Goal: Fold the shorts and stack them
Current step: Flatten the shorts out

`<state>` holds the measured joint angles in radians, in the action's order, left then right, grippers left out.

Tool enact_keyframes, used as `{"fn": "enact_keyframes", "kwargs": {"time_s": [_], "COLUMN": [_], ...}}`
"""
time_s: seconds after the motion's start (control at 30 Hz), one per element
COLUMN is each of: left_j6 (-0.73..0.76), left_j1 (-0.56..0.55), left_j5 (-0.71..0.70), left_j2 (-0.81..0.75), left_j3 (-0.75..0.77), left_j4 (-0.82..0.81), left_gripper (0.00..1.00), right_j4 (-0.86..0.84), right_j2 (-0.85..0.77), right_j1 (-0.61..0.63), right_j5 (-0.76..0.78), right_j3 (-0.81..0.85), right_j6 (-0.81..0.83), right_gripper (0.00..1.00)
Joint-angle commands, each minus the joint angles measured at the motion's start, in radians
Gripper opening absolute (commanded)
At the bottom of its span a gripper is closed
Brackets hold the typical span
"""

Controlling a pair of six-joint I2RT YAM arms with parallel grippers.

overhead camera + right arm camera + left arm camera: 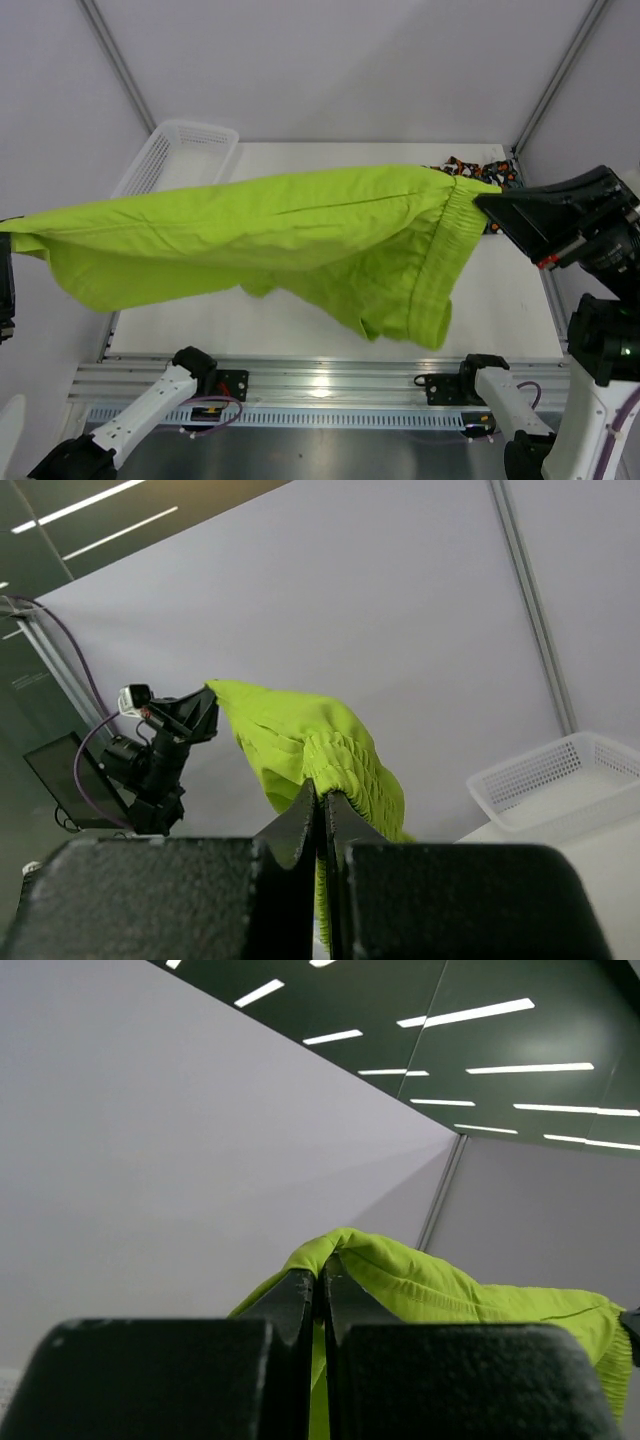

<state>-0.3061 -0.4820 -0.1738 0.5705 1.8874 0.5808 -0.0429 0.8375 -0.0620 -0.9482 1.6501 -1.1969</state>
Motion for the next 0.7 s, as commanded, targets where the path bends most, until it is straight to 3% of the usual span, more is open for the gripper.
{"fn": "enact_keyframes", "kwargs": {"time_s": [0.0, 0.1, 0.2, 0.27, 0.43, 0.47, 0.53, 0.57, 0.67], "left_j6": [-0.014, 0.001, 0.039, 0.067, 0.006, -0.013, -0.086, -0.112, -0.206], "left_j1": [-0.003, -0.030, -0.139, -0.206, -0.204, -0.178, -0.071, -0.025, 0.156], "left_j5": [0.008, -0.032, -0.142, -0.225, -0.240, -0.225, -0.126, -0.078, 0.103], "left_j2": [0.075, 0.216, 0.279, 0.279, 0.227, 0.214, 0.178, 0.167, 0.157], "left_j3": [0.085, 0.203, 0.165, 0.026, -0.315, -0.464, -0.571, -0.728, -0.900], "left_j4": [0.043, 0.118, 0.076, -0.008, -0.142, -0.188, -0.229, -0.283, -0.372], "left_gripper": [0.00, 0.00, 0.00, 0.00, 0.00, 0.00, 0.00, 0.00, 0.00], "right_j4": [0.087, 0.198, 0.276, 0.279, 0.166, 0.102, 0.054, -0.025, -0.080], "right_j2": [0.032, 0.119, 0.202, 0.225, 0.222, 0.216, 0.199, 0.198, 0.235], "right_j1": [-0.005, -0.010, -0.006, 0.002, 0.010, 0.010, 0.011, 0.014, 0.027], "right_j5": [0.028, 0.019, 0.009, 0.017, 0.035, 0.043, 0.060, 0.066, 0.109], "right_j3": [0.083, 0.122, 0.076, -0.050, -0.390, -0.498, -0.596, -0.678, -0.762], "right_j6": [-0.038, 0.008, 0.043, 0.081, 0.126, 0.126, 0.137, 0.141, 0.192], "right_gripper": [0.00, 0.00, 0.00, 0.00, 0.00, 0.00, 0.00, 0.00, 0.00]}}
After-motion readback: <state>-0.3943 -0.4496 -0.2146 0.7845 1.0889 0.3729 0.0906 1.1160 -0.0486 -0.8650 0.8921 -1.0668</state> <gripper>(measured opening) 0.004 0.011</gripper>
